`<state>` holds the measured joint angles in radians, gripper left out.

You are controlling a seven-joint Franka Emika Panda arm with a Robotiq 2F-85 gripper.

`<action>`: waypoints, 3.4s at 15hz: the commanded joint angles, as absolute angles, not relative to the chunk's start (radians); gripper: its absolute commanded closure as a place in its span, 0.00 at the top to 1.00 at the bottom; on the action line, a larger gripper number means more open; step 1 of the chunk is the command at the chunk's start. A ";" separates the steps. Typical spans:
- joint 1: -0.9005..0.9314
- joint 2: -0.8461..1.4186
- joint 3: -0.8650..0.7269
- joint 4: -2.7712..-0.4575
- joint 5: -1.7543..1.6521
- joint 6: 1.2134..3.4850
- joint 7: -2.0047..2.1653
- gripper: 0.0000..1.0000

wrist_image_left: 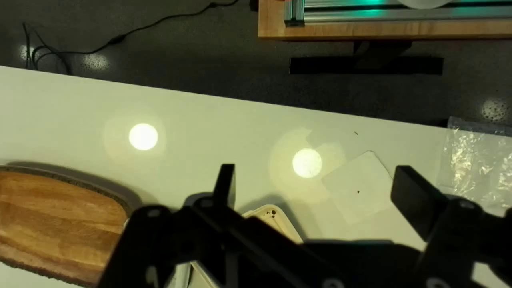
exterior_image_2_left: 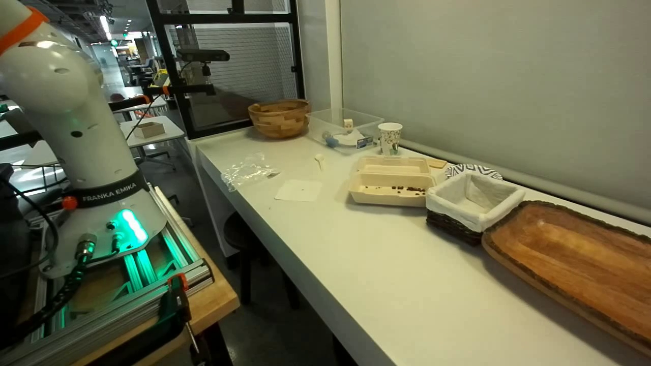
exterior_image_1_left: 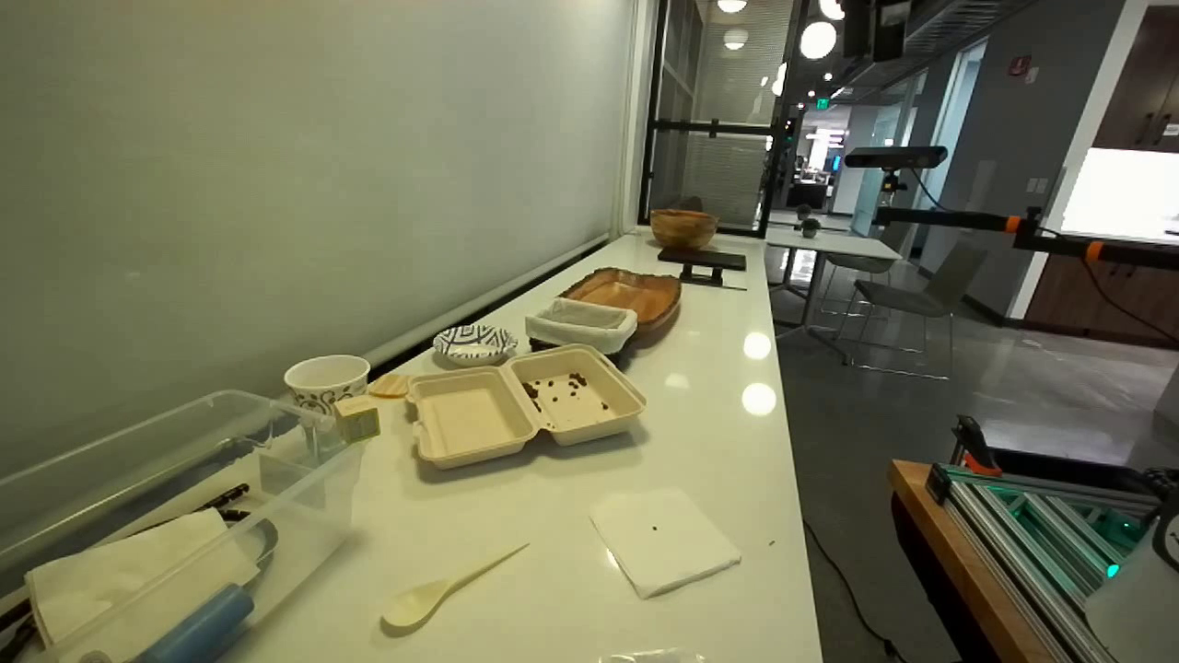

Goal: Put the block inside the container

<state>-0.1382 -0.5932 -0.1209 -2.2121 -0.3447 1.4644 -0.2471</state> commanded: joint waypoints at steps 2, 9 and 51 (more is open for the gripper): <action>-0.108 -0.469 -0.138 -2.182 -0.293 1.589 -0.141 1.00; -0.101 -0.246 -0.101 -2.114 -0.091 1.798 0.109 1.00; 0.017 0.570 -0.044 -1.703 0.150 2.426 0.552 1.00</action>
<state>-0.0054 0.5039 -0.0288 -1.7713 0.1125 2.4136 0.5380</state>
